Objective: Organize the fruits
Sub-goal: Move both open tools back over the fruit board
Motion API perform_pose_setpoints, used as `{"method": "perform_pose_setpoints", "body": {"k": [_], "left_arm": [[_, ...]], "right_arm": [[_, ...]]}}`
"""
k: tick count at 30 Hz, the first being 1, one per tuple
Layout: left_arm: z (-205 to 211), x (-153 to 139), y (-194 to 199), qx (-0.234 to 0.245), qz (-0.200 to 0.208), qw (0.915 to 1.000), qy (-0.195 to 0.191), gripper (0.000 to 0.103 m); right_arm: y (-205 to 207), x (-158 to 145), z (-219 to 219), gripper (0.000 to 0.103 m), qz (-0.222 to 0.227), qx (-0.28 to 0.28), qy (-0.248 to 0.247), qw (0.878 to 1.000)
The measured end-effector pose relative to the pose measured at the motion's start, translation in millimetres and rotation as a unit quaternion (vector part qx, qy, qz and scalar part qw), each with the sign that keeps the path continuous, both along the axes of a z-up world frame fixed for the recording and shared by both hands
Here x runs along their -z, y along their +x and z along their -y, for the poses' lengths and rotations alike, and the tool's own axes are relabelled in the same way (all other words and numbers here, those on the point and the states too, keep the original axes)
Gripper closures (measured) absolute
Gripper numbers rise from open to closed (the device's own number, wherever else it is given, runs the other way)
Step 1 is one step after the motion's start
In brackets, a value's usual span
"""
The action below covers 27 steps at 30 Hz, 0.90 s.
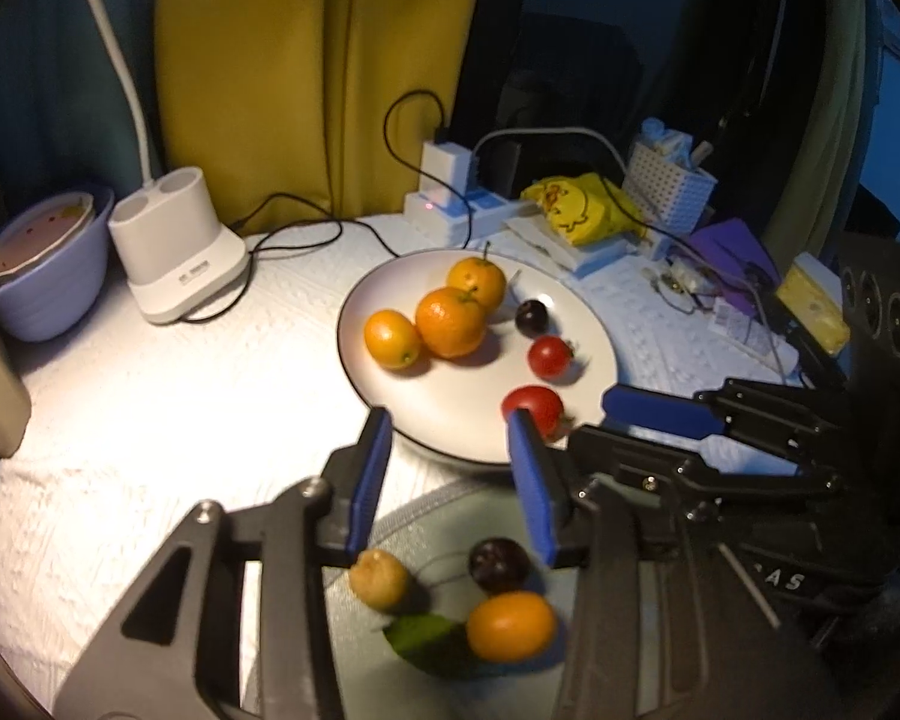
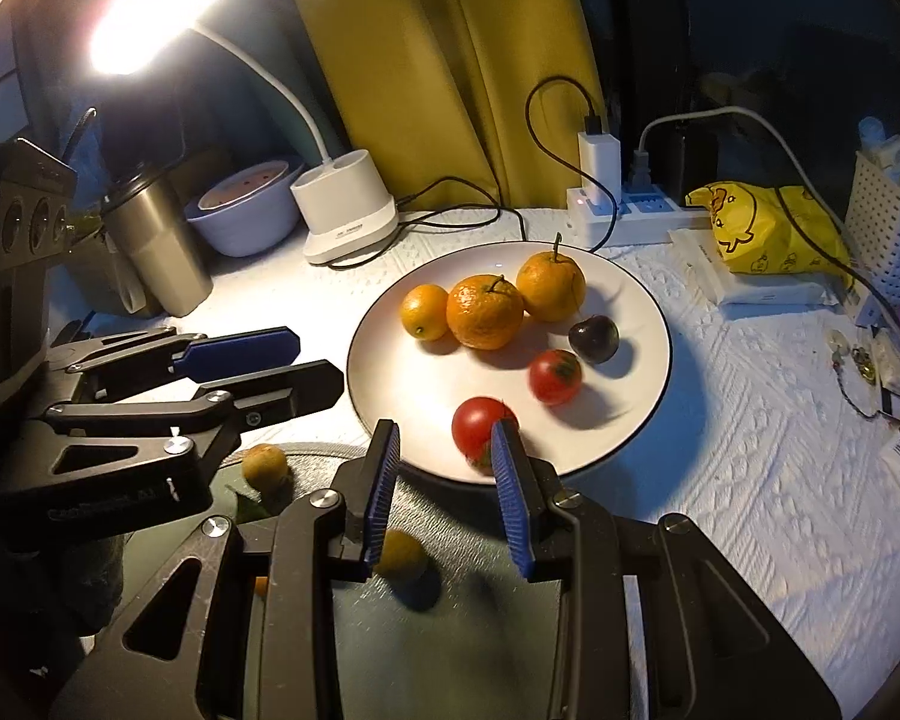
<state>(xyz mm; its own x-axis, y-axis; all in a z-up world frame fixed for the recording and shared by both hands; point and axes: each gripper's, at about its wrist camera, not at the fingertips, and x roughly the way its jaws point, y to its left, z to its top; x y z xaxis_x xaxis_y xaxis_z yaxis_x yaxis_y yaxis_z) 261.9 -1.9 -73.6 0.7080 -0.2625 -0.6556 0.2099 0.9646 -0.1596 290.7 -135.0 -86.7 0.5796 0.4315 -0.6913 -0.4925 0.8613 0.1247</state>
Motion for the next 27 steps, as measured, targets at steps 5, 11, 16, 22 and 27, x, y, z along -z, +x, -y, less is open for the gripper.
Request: {"method": "perform_pose_setpoints", "body": {"k": [5, 11, 16, 22, 27], "left_arm": [[-2.6, -5.6, -18.8, -0.002, 0.007, 1.0, -0.002, 0.061], [-4.3, -7.9, -39.7, -0.002, 0.012, 0.9999, -0.005, 0.061], [-6.4, -8.3, -54.4, -0.004, 0.015, 0.9999, -0.008, 0.061], [-6.9, -0.6, -67.2, -0.005, 0.008, 0.9999, -0.011, 0.061], [-3.4, 8.9, -75.2, -0.002, -0.001, 0.9999, -0.015, 0.06]], "right_arm": [[-14.3, -5.9, 1.0, 0.069, 0.006, 0.003, -0.002, 1.0], [-32.7, -11.4, 0.7, 0.069, 0.012, 0.004, -0.007, 1.0], [-45.3, -14.3, -1.0, 0.069, 0.015, 0.003, -0.009, 1.0], [-57.1, -13.3, -2.1, 0.069, 0.017, 0.003, -0.011, 1.0], [-68.7, -6.9, -0.3, 0.069, 0.012, 0.004, -0.012, 1.0]]}}
